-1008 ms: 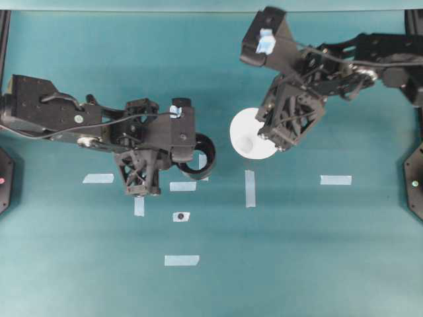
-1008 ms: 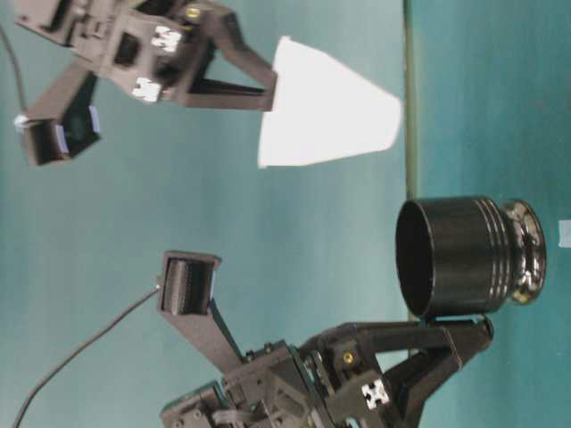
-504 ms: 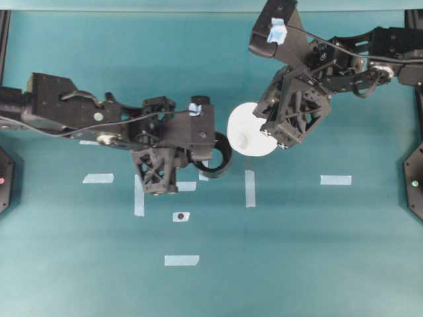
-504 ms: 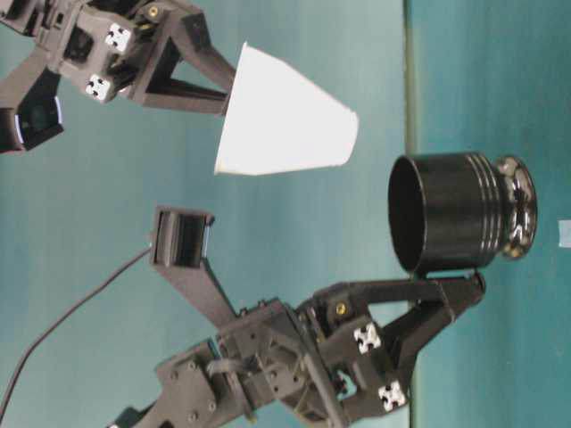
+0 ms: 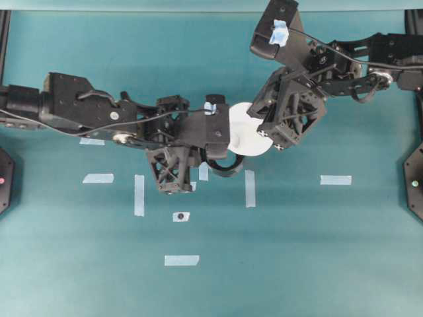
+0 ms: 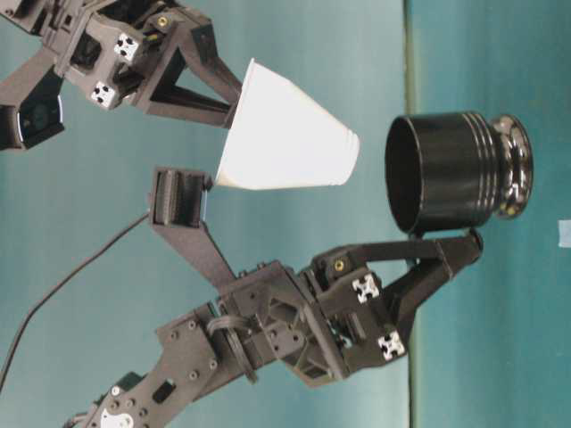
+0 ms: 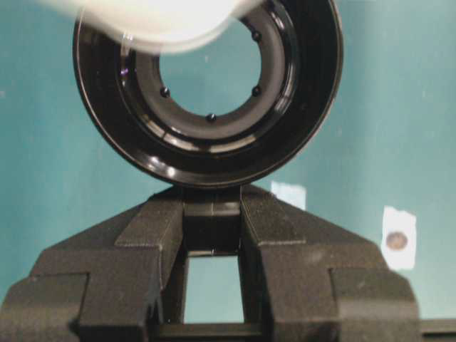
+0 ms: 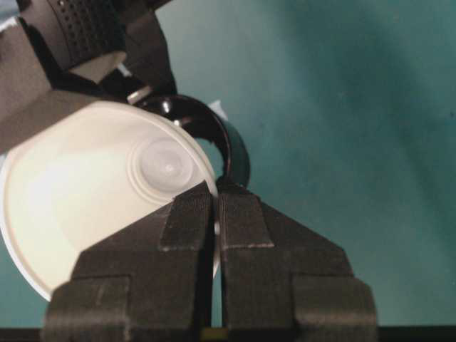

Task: Holding the cup holder with the left arm, the right arm places the cup into the cup holder.
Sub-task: 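Lift both objects and bring white cup toward the holder opening, then push white cup bottom-first into the black holder with right gripper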

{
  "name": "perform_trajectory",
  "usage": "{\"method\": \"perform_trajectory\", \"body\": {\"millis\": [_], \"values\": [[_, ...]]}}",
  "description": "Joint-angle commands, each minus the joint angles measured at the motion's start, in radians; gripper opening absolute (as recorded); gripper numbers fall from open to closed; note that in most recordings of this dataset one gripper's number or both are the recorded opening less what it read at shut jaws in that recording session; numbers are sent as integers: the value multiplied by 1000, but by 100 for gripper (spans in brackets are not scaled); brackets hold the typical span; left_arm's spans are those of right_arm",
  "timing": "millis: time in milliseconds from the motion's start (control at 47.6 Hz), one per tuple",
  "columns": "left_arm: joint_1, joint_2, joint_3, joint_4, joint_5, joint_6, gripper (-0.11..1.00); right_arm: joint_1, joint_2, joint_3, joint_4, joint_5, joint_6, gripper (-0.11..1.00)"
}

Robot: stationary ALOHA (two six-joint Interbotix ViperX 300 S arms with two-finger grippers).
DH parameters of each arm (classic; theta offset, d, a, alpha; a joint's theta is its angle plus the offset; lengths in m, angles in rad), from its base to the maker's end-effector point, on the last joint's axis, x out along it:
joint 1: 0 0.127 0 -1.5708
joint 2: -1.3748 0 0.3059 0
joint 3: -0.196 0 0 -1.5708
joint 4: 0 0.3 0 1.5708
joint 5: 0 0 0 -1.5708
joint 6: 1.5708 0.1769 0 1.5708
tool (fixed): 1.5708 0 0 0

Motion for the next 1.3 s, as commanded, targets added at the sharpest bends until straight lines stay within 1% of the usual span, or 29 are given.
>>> {"method": "perform_trajectory", "body": {"millis": [0, 231, 546, 861, 1280], "values": [[-2, -14, -29, 2, -3, 5, 21, 9, -20, -11, 2, -11, 8, 3], [-2, -14, -35, 2, 9, 12, 21, 11, 20, 3, 2, -17, 5, 3], [-2, -14, -40, 2, 15, 12, 21, 14, 55, 17, 2, -83, 5, 3], [-2, -9, -41, 2, 15, 12, 21, 31, 97, 14, 2, -84, 6, 3], [-2, -6, -41, 2, 15, 14, 21, 31, 141, 3, -3, -81, 6, 3]]}}
